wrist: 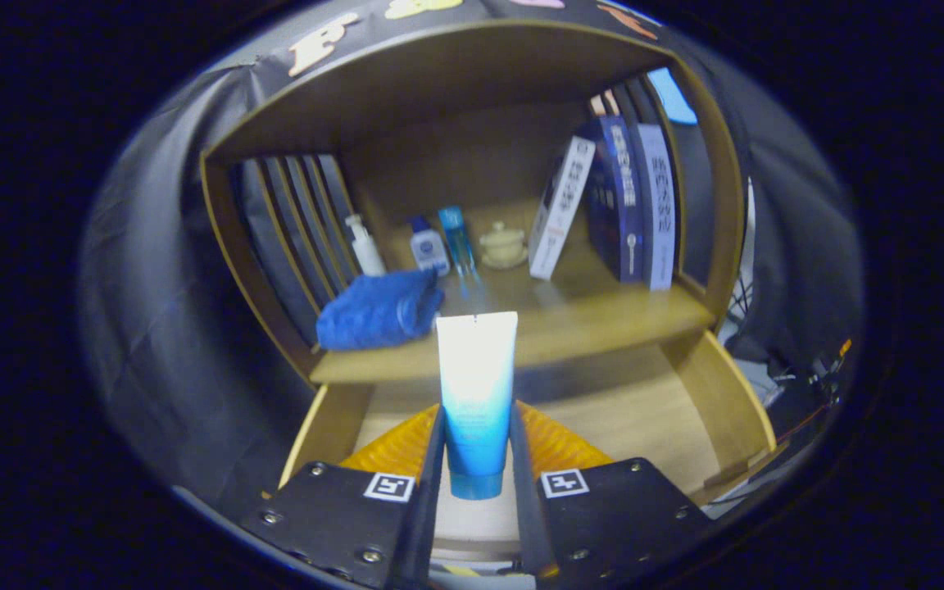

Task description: Pull open the drawer, take out the items inside it, and place them on the countertop above the cabinet.

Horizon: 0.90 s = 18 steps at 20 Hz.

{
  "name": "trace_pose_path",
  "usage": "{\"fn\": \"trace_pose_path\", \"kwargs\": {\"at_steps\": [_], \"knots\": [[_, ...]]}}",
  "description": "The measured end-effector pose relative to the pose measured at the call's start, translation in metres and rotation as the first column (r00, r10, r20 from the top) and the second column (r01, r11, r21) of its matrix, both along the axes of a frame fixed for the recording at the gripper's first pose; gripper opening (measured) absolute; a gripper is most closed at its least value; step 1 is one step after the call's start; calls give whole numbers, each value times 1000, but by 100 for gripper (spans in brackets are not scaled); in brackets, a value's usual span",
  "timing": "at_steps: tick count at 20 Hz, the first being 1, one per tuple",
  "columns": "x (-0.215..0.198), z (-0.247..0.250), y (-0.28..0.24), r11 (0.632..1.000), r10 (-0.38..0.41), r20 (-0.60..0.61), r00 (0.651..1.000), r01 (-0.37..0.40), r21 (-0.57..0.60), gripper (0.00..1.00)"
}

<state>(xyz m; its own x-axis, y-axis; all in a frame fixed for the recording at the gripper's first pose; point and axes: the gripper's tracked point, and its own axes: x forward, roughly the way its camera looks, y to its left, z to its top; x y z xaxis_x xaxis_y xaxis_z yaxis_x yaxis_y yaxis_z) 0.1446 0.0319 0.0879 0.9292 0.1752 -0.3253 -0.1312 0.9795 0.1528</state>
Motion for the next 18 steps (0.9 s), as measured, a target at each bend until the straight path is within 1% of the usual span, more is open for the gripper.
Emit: {"fn": "trace_pose_path", "kwargs": {"at_steps": [2, 5, 7, 9, 14, 18], "knots": [[11, 21, 1, 1000, -3, 104, 995, 3, -4, 42], [22, 27, 13, 999, 40, 203, 978, -36, -24, 42], [45, 23, 10, 997, 33, 242, 970, -14, -79, 42], [76, 10, 12, 995, 21, 239, 971, 3, -100, 42], [138, -23, 13, 995, -29, 172, 985, 45, -86, 42], [166, -48, 15, 997, -49, 126, 991, 56, -54, 42]]}}
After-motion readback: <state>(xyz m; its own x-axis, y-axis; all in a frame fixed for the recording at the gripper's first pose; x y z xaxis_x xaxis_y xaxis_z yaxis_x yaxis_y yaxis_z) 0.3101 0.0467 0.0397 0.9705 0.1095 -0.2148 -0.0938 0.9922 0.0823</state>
